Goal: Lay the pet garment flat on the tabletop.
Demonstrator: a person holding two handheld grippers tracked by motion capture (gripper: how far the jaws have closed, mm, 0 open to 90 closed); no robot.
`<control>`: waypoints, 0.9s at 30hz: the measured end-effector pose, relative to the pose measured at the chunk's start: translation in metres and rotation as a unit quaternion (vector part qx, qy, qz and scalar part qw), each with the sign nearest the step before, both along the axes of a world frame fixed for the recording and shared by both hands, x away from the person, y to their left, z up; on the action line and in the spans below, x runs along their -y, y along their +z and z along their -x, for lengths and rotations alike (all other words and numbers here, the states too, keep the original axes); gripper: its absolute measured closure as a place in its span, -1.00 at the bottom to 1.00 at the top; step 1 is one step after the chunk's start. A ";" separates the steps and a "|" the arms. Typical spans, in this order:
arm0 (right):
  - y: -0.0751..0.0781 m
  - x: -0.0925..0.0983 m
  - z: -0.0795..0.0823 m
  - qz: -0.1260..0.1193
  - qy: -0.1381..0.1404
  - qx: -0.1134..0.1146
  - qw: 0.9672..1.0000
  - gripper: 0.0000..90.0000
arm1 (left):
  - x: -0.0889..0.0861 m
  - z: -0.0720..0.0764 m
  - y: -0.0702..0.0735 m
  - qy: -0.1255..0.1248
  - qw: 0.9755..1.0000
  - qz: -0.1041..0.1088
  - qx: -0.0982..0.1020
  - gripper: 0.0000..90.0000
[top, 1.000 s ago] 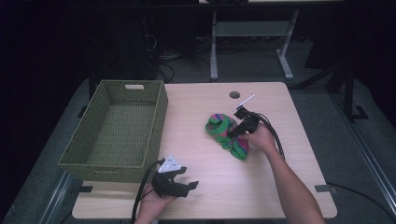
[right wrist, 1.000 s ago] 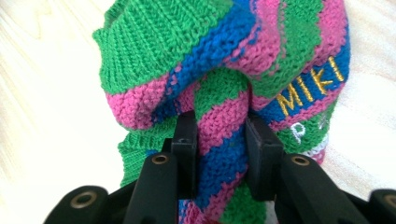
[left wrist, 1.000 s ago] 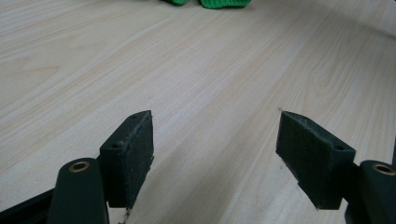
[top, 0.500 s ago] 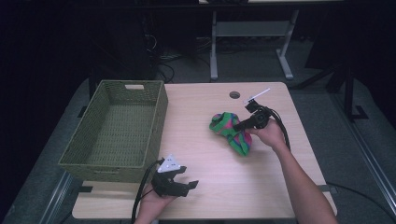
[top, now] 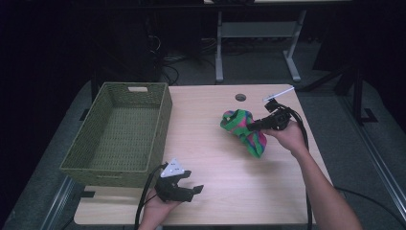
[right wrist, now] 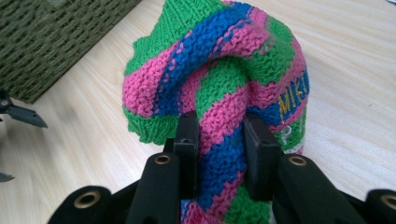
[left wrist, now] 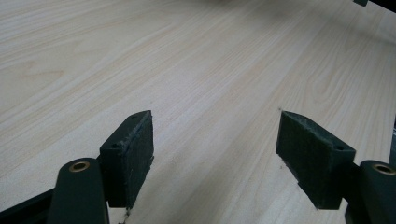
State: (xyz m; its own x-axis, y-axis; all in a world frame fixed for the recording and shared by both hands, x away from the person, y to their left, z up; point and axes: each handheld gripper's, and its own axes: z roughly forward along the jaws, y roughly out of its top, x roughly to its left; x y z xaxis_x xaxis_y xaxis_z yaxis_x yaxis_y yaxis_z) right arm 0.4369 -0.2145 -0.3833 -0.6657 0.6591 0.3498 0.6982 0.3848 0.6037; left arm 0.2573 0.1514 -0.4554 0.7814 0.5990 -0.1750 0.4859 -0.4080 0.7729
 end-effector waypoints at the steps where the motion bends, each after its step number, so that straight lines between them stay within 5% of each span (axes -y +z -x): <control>1: 0.002 0.001 0.001 0.000 0.001 0.002 1.000 0.55 | 0.000 0.000 0.000 -0.001 1.000 -0.002 -0.001 -0.40; 11: 0.019 0.008 0.018 -0.022 0.010 0.021 0.999 0.55 | -0.001 0.001 0.001 0.005 1.000 0.008 -0.002 -0.40; 27: 0.035 0.000 0.052 -0.022 0.052 0.050 0.997 0.55 | -0.005 0.001 0.002 0.011 1.000 0.019 0.000 -0.40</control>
State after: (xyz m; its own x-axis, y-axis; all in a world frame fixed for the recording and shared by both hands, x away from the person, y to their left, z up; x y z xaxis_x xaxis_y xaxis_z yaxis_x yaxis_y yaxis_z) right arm 0.3851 -0.2149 -0.3481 -0.7629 0.5697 0.3057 0.5914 0.4239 0.6859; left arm 0.2567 0.1563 -0.4535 0.7679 0.6091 -0.1986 0.4947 -0.3668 0.7879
